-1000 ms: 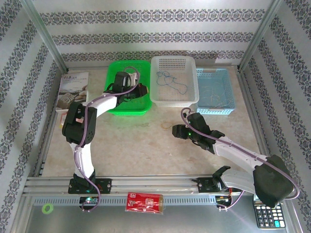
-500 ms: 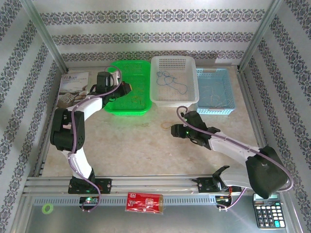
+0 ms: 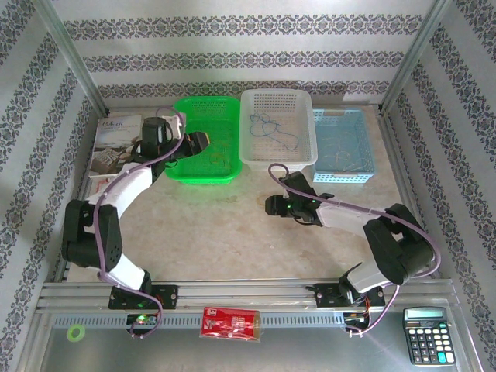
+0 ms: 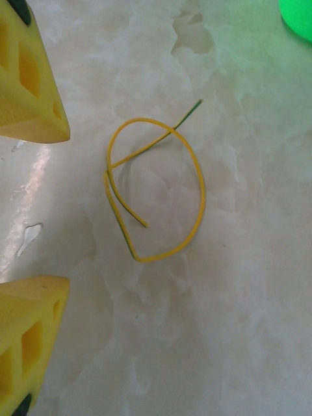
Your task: Untangle the cables
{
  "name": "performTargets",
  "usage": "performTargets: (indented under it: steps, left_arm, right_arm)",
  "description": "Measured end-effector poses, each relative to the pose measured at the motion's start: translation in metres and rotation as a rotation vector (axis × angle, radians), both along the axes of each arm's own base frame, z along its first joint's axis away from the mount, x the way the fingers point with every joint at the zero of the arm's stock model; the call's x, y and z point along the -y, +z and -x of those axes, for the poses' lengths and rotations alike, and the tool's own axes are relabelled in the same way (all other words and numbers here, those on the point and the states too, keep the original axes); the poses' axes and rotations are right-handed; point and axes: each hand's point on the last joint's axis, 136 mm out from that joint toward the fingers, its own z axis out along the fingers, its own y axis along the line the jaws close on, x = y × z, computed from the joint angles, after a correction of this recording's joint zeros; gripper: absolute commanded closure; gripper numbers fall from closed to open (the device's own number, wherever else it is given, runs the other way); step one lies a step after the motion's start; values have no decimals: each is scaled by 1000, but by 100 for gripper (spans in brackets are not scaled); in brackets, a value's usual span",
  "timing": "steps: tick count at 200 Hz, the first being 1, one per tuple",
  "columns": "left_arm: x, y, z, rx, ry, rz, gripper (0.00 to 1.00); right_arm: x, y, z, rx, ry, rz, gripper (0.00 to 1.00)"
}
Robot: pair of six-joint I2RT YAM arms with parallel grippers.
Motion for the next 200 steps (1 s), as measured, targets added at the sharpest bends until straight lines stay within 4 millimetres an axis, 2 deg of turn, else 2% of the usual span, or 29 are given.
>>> performTargets:
  steps: [46, 64, 100, 134, 153, 166, 200]
  left_arm:
    - [29, -1, 37, -6, -53, 35, 40]
    - [38, -3, 51, -15, -71, 45, 39]
    - [45, -4, 66, -14, -75, 62, 37]
    - [47, -7, 77, -22, -70, 83, 34]
    - [49, -8, 83, -27, -70, 101, 32]
    - [53, -10, 89, -29, -79, 115, 31]
    - [76, -22, 111, -59, -137, 133, 28]
  right_arm:
    - [-5, -11, -12, -24, -43, -37, 52]
    - [-4, -11, -16, -26, -63, -55, 65]
    - [-4, -5, -24, -8, -81, -94, 100]
    - [-6, 0, -26, 5, -68, -125, 100]
    - [-8, 11, -19, 22, -43, -165, 100]
    - [-10, 25, -12, 49, -20, -206, 100]
    - [-22, 83, 0, 176, 56, -326, 100]
